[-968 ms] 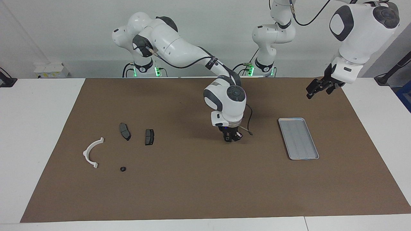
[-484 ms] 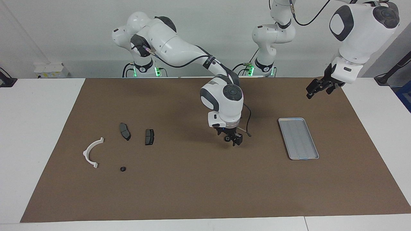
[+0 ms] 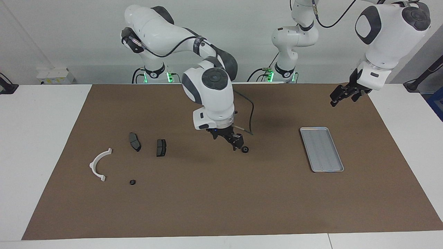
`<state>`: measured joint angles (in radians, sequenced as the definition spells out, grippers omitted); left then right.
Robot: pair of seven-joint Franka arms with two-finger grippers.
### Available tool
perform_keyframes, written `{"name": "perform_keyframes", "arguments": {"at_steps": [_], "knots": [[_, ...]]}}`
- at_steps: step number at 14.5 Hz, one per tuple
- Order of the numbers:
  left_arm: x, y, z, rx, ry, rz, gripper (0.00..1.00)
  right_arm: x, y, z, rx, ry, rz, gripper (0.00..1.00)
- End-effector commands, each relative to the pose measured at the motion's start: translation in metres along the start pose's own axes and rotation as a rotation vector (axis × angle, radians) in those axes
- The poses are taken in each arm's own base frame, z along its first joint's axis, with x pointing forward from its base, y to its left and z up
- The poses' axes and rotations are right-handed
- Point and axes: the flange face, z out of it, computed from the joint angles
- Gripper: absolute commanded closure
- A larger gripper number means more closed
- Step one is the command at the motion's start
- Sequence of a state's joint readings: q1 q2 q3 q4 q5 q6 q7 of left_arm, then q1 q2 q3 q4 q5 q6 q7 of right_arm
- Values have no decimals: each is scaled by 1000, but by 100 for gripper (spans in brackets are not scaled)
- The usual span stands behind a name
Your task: Pick bearing gear from pile to tray
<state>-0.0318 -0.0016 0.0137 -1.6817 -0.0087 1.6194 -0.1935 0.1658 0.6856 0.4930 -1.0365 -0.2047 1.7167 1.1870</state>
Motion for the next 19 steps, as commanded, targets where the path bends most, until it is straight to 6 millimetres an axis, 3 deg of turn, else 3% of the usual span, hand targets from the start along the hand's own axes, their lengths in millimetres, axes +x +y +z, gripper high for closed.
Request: {"name": "perform_keyframes", "arguments": {"at_steps": [1,4,9,12,15,17,19], "knots": [[-6,-1,-4,-14,4,3,0,30,36,-35,8,-43,-96,0],[-6,-1,-4,-14,4,3,0,74,76,-52,-3,-52,-250,0],[-6,-1,-4,-14,4,3,0,147,138,-49,-50,-28,-521,0],[-7,3,-6,-14,6,11,0,178,164,-30,-117,-4,-611,0],[-12,14,-7,-13,7,40,0,208,184,10,-179,39,-657,0],[-20,55,-4,-14,26,94,0,224,198,27,-184,44,-666,0],[-25,80,6,-38,86,5,0,238,210,47,-182,33,-648,0]]}}
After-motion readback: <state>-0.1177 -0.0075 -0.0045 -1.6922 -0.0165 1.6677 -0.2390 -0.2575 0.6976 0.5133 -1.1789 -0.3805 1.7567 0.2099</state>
